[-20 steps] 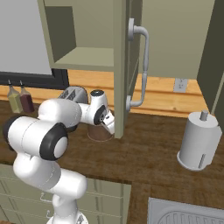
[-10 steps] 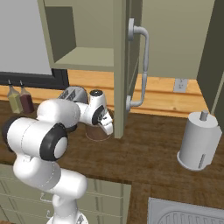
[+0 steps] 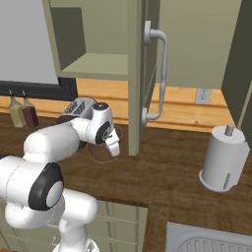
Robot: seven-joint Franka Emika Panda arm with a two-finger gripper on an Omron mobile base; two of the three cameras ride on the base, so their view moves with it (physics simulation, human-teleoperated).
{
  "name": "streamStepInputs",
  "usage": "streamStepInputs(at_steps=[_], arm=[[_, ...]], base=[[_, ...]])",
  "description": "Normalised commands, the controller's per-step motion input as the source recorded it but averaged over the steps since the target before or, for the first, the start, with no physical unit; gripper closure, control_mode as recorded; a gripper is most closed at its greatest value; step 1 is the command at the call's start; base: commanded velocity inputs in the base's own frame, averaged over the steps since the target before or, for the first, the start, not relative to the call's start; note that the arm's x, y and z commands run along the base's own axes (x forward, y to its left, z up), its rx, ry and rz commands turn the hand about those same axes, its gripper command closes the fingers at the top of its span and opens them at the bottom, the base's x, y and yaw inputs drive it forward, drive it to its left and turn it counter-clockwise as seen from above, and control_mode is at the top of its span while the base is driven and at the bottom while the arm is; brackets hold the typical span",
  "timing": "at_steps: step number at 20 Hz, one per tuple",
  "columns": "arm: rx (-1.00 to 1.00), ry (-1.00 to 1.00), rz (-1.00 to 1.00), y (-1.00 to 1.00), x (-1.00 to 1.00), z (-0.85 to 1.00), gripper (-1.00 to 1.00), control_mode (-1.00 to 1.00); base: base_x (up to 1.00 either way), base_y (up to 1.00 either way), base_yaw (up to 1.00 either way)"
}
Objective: Open the cabinet, pick up the bread from the cabinet and place it in the basket. Then move the basket to the dining counter.
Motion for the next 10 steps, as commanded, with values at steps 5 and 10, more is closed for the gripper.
streamStepInputs(at_steps=[5,10], arm=[[0.04,-0.02,-0.07,-0.03,-0.73,0.90,1.00,-1.00],[0.00,-0.05,-0.05,-0.10,-0.96,0.95,1.00,-1.00]], base=[[0.00,0.00,0.00],[0.00,0.00,0.00]])
